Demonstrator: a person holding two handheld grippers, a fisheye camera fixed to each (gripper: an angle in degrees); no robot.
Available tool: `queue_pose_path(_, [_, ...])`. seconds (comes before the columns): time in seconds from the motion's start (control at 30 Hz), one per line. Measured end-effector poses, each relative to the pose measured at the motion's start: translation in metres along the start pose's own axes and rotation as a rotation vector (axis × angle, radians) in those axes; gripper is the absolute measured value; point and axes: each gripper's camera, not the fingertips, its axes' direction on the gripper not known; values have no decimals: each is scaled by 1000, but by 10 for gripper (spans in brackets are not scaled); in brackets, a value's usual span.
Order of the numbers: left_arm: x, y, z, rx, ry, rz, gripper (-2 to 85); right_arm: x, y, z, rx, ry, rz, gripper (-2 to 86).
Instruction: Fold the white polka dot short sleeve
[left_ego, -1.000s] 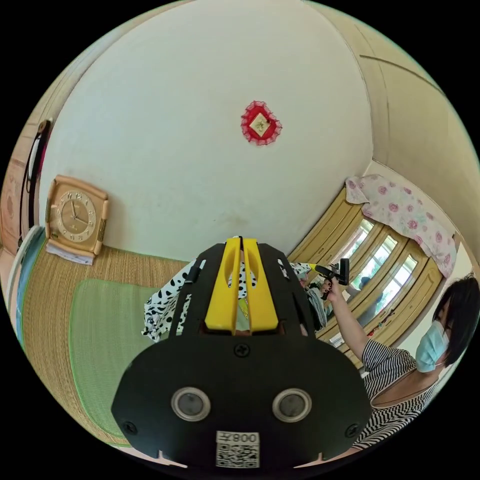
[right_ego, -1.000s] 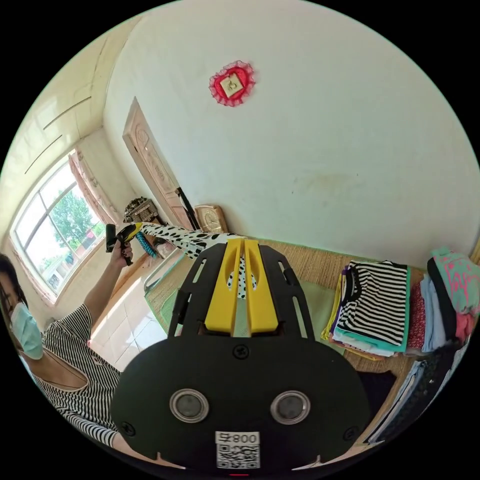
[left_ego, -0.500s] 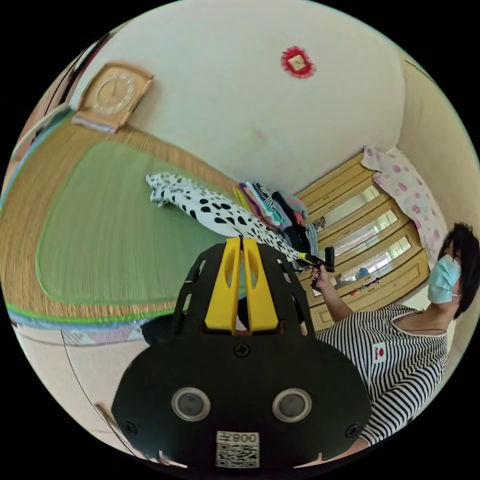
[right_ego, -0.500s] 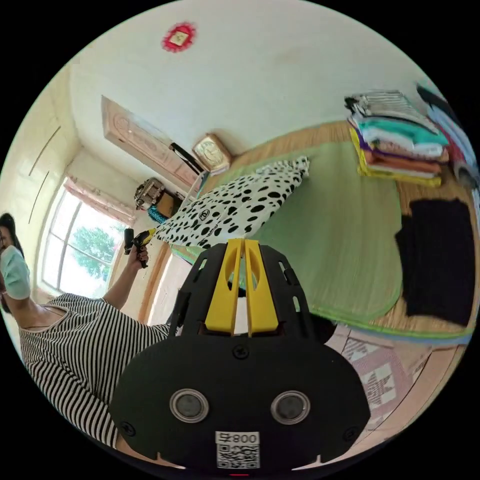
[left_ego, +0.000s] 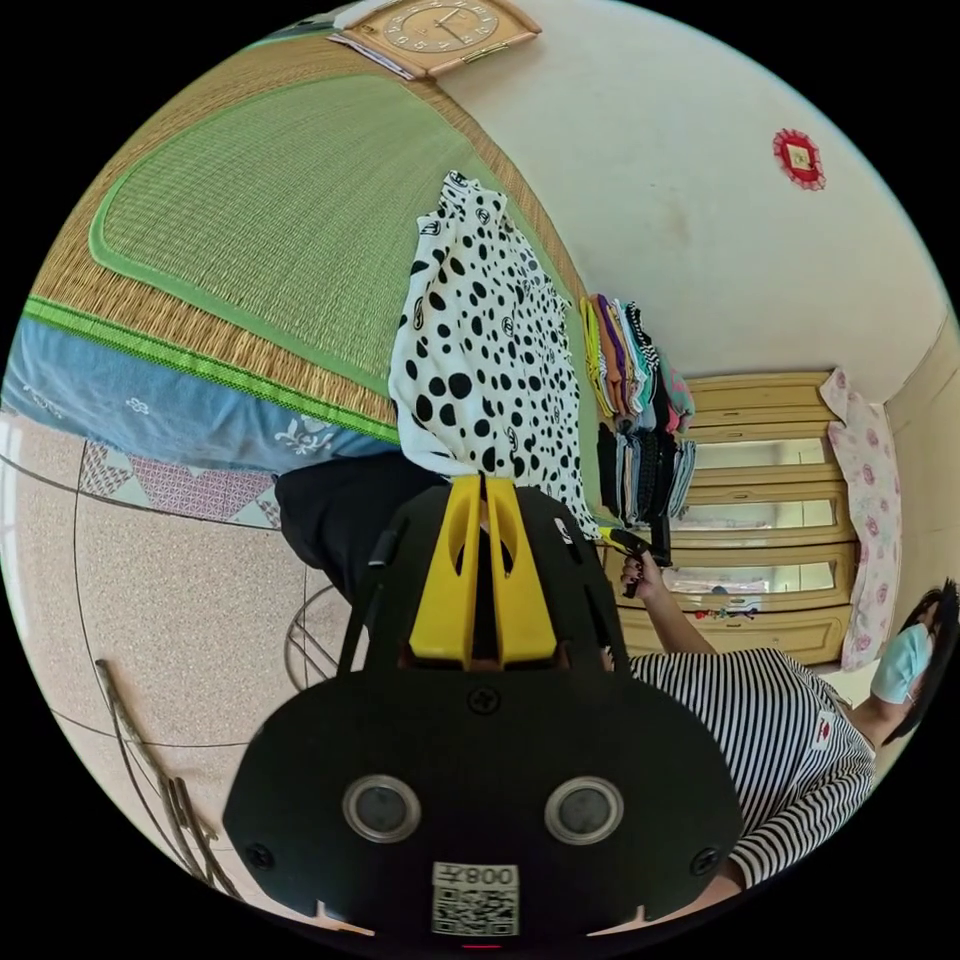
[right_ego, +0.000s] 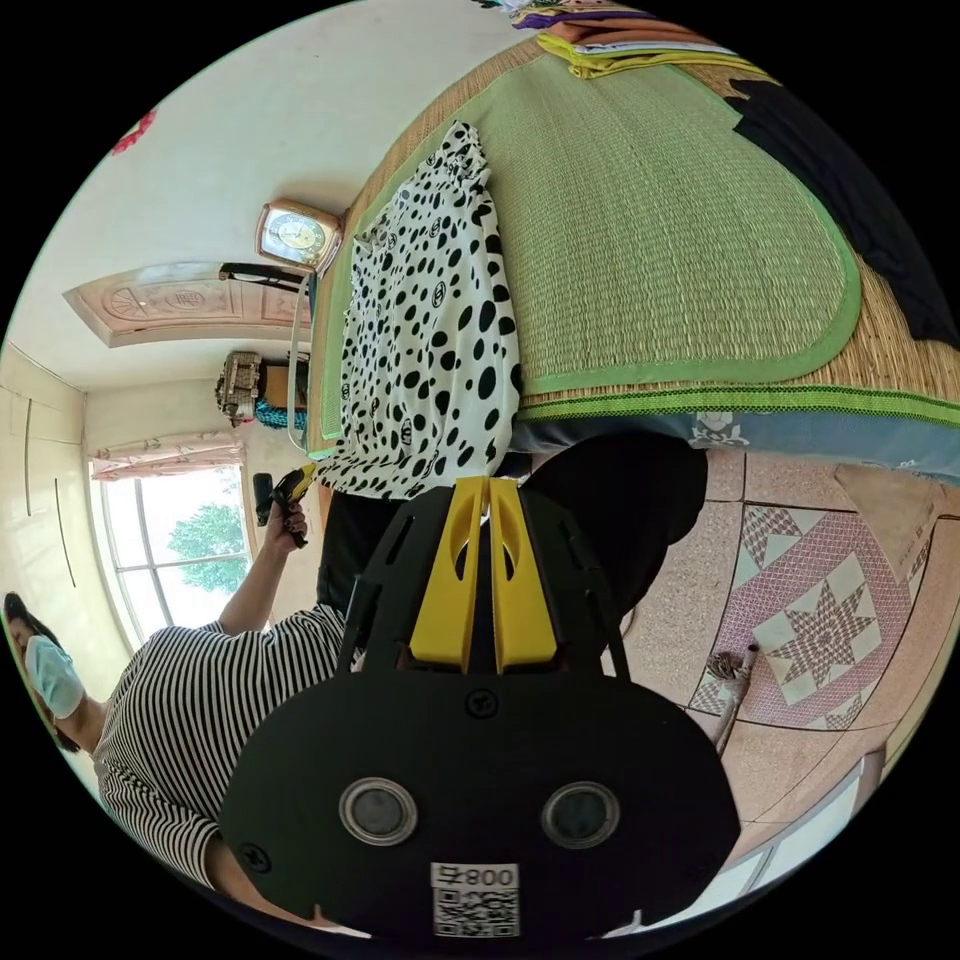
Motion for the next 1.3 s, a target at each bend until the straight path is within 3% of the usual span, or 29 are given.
queue_pose_path(0.47, [-3, -31, 9, -10, 23, -5, 22, 2, -6, -6, 23, -51, 31, 5])
queue_pose_path(0.83, [-7, -85, -11, 116, 98, -41, 56, 9, -3, -37, 170, -148, 92, 3])
queue_pose_path(1.03, [24, -196, 12, 96, 74, 47, 78, -51, -89, -37, 197, -108, -54, 16])
queue_pose_path(1.3, [53, -368, 61, 81, 25, 101, 98, -140, -279, -7, 199, 65, -235, 69])
